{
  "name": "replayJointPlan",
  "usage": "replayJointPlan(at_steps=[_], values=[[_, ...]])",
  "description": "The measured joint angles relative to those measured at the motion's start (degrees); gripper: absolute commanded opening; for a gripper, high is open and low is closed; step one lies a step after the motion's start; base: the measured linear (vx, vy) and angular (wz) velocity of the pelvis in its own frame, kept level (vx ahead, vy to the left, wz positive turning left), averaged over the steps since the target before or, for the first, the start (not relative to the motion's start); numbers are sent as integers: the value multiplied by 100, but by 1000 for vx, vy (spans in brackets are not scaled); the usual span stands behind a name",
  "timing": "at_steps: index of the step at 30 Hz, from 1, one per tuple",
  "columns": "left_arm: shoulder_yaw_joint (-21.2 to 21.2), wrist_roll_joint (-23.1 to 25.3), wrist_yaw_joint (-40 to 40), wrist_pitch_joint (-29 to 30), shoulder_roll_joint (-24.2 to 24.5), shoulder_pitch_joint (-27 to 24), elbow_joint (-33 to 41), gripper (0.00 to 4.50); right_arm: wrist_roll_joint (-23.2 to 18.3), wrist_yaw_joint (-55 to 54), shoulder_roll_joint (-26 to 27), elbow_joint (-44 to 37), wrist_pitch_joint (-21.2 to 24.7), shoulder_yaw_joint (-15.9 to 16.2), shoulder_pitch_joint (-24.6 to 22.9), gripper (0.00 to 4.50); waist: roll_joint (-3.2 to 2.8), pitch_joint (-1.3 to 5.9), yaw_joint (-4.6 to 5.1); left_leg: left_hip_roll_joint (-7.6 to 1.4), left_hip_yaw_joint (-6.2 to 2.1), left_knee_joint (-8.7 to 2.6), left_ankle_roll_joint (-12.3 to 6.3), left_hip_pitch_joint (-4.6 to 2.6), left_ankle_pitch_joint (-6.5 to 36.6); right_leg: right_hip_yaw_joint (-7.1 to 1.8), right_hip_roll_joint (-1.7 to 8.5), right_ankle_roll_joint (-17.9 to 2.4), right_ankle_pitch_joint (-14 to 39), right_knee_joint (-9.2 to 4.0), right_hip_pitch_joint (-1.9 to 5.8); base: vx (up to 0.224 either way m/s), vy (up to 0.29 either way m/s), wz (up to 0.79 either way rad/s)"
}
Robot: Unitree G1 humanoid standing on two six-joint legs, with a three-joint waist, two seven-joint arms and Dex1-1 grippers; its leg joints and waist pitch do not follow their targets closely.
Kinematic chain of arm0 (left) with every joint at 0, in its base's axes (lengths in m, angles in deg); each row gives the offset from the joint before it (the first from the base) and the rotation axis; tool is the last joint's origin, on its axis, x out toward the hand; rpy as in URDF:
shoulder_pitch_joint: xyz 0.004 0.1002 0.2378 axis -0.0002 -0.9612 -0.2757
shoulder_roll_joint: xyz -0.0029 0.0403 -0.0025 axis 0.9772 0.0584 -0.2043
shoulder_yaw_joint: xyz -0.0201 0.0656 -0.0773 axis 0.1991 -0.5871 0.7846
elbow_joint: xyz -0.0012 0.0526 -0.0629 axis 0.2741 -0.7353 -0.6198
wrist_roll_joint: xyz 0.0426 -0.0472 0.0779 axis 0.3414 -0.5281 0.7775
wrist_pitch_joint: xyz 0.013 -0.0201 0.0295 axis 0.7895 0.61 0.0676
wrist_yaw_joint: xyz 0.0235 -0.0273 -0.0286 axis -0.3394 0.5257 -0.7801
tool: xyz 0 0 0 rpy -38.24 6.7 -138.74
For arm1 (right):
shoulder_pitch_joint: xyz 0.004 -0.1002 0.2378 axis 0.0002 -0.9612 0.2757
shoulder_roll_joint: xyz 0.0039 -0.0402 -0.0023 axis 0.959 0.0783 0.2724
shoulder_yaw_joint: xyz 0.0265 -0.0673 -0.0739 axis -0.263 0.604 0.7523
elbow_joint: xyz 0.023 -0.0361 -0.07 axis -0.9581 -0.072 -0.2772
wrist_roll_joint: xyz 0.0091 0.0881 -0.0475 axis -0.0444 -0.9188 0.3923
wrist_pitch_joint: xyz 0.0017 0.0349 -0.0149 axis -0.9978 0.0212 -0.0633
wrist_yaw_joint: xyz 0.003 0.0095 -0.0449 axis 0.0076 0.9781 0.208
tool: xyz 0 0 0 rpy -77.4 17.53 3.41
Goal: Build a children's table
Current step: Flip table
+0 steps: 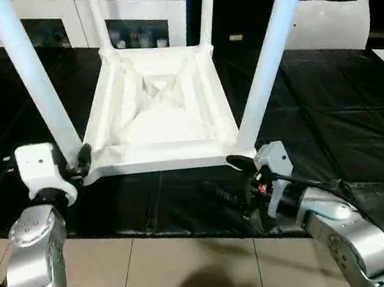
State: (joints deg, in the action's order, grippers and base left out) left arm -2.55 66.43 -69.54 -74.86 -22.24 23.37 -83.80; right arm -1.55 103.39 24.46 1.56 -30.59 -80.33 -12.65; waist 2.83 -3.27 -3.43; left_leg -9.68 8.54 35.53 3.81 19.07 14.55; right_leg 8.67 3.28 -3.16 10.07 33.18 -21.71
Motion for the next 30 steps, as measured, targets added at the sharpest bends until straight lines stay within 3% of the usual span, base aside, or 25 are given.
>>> replayJointPlan(at_steps=[3,6,9,11,15,17,30], values=[[-30,-55,3,-2,-9,0,-12,327,9,-104,95,0,-14,5,2,450,-2,-1,-5,-1,1,0,1,0,0,1,0,-2,-1,1,0,0,0,0],[-42,-69,-15,-12,-40,3,-12,284,11,-166,189,0,-75,32,27,450,-4,-1,-13,-1,1,0,1,0,-1,0,0,-2,-1,0,0,0,0,0],[-42,-40,-139,-13,-65,11,-15,287,126,-146,166,76,-203,163,133,450,-5,0,-14,-1,2,0,1,0,-1,0,1,-3,-2,0,2,0,0,0],[-48,-40,-184,-28,-118,19,-14,248,173,-85,167,202,-254,272,222,450,-3,1,-17,-1,2,0,1,-1,-1,0,1,-3,-2,0,3,0,0,0],[-89,-14,-203,-48,-105,29,-44,238,176,71,169,271,-335,351,336,450,-7,0,-40,-1,3,0,1,-1,-1,0,1,-3,-2,0,3,0,0,0],[-102,17,-238,-96,-102,76,-135,211,173,193,163,281,-378,450,416,450,-7,0,-43,-1,3,0,3,-2,-2,1,1,-4,-3,1,4,0,0,0],[-215,47,-201,-166,12,342,-538,200,174,308,163,450,-480,548,515,450,-26,0,-156,-10,2,0,19,-14,-18,9,1,-9,-11,2,21,0,0,0]])
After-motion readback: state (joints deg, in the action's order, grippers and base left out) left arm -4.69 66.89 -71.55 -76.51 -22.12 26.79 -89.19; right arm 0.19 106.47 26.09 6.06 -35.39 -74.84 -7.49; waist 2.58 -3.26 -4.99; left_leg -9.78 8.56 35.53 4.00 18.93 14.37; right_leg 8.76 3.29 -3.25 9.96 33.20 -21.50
